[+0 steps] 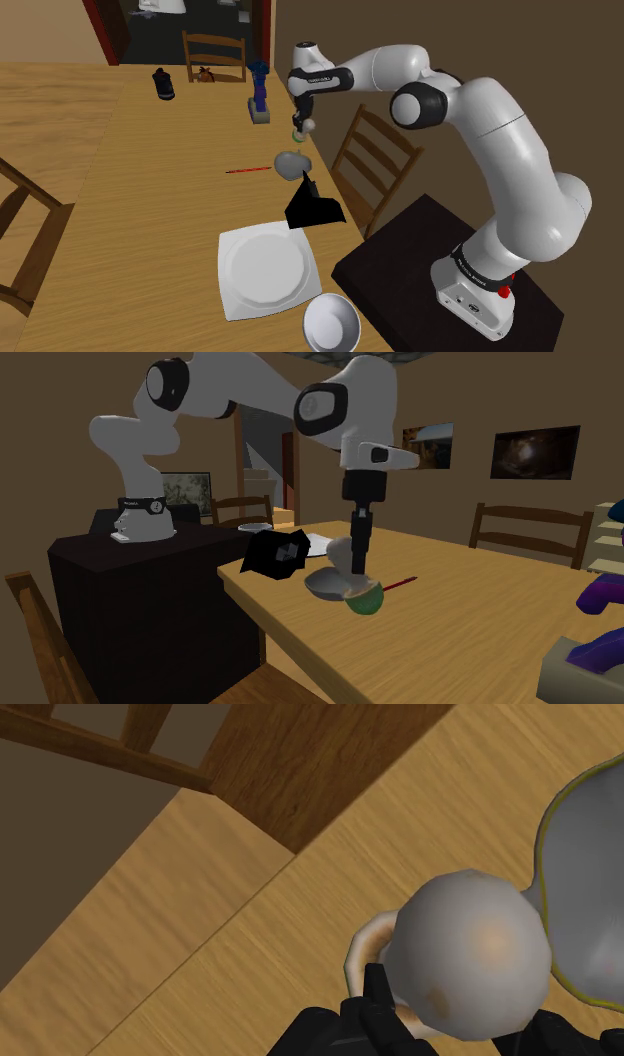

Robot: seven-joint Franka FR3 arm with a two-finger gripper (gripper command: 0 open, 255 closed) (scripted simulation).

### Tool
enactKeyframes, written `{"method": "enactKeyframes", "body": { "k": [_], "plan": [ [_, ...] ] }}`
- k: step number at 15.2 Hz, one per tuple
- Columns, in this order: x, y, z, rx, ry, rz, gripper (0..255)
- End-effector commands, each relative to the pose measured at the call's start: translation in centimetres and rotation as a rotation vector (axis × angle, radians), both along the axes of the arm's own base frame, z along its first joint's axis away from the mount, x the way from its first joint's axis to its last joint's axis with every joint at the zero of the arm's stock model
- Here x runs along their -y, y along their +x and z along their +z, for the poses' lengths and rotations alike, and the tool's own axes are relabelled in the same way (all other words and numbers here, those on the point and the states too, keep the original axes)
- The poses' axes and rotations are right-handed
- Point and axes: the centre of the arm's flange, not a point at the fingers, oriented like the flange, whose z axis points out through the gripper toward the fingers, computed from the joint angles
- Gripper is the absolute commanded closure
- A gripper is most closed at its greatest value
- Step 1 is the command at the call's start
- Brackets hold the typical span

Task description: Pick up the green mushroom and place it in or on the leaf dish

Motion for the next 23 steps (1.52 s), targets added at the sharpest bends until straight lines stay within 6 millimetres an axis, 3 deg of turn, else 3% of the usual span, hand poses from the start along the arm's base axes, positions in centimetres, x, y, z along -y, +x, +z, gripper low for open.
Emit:
{"method": "enactKeyframes", "body": {
  "k": [1, 2, 13, 23],
  "plan": [
    [0.0, 0.1, 1.1, 0.0, 0.0, 0.0, 255],
    [0.0, 0.1, 1.6, 0.0, 0.0, 0.0, 255],
    [-10.9, -9.5, 2.5, 0.0, 0.0, 0.0, 255],
    [-11.2, -9.8, -2.2, 0.0, 0.0, 0.0, 255]
  ]
}}
